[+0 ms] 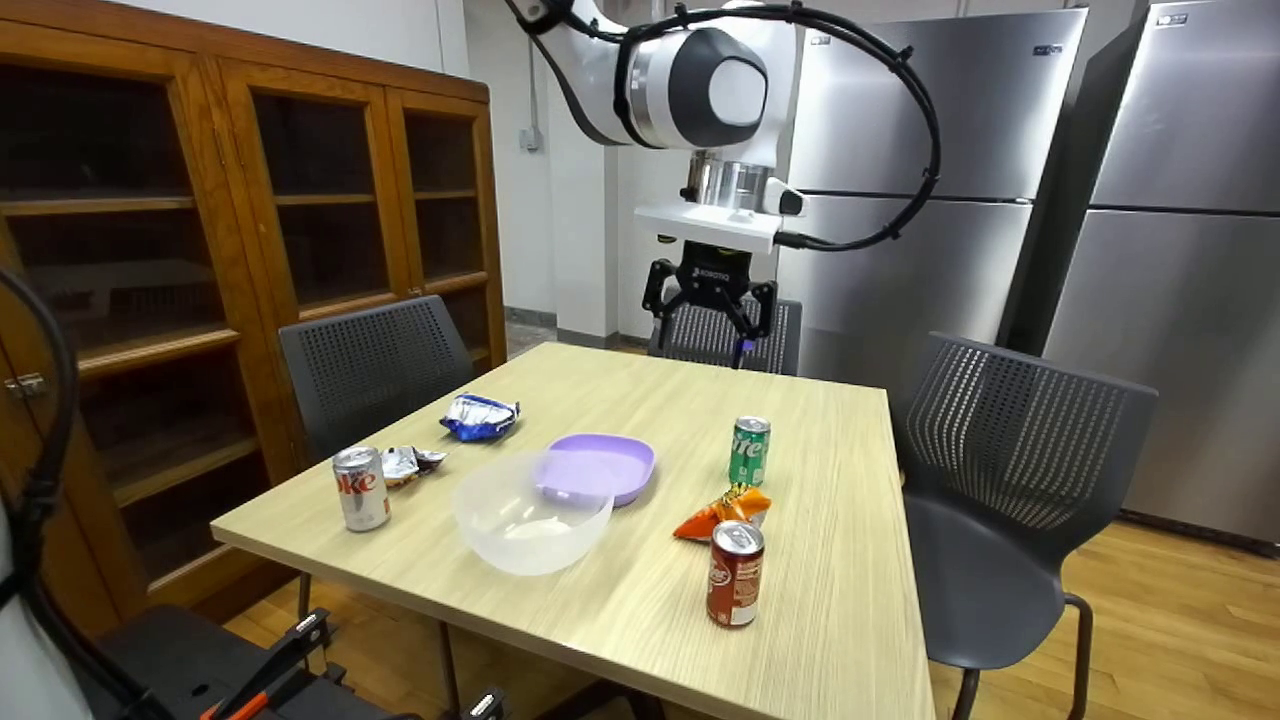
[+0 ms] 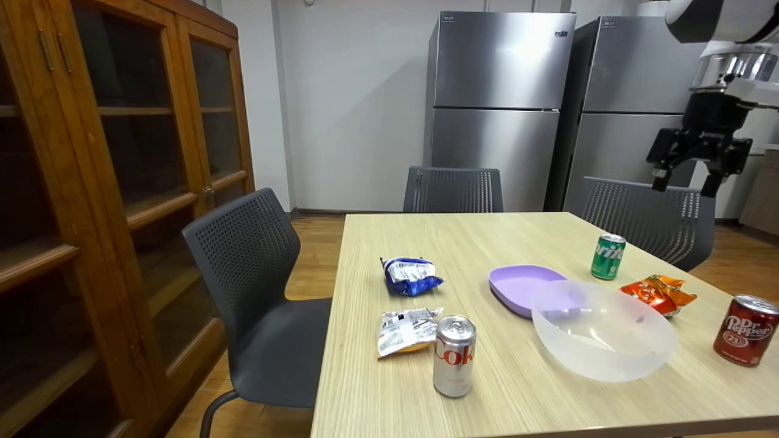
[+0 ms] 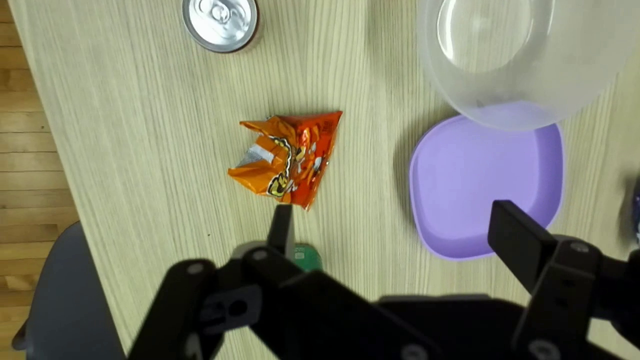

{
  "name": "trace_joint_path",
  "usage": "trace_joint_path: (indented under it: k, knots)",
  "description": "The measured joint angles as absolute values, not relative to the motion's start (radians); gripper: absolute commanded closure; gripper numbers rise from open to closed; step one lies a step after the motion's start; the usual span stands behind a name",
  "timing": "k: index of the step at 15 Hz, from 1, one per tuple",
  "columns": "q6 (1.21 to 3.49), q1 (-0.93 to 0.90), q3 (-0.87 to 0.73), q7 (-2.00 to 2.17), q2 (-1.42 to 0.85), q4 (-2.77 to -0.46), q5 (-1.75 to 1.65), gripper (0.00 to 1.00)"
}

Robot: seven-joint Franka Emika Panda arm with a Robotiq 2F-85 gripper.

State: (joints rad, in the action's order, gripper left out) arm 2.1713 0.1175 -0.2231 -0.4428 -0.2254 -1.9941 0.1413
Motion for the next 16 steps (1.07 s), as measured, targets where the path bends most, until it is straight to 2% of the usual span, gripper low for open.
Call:
trace_joint_path:
  k: [5, 12, 16]
  knots:
    - [2.173, 0.130, -0.200, -0.392, -0.300, -1.903, 0.140, 0.00]
    - [2.173, 0.138, -0.192, -0.379, -0.307, -1.909, 0.116, 0.00]
    - [2.264, 0.138, -0.190, -0.335, -0.356, -1.930, 0.107, 0.00]
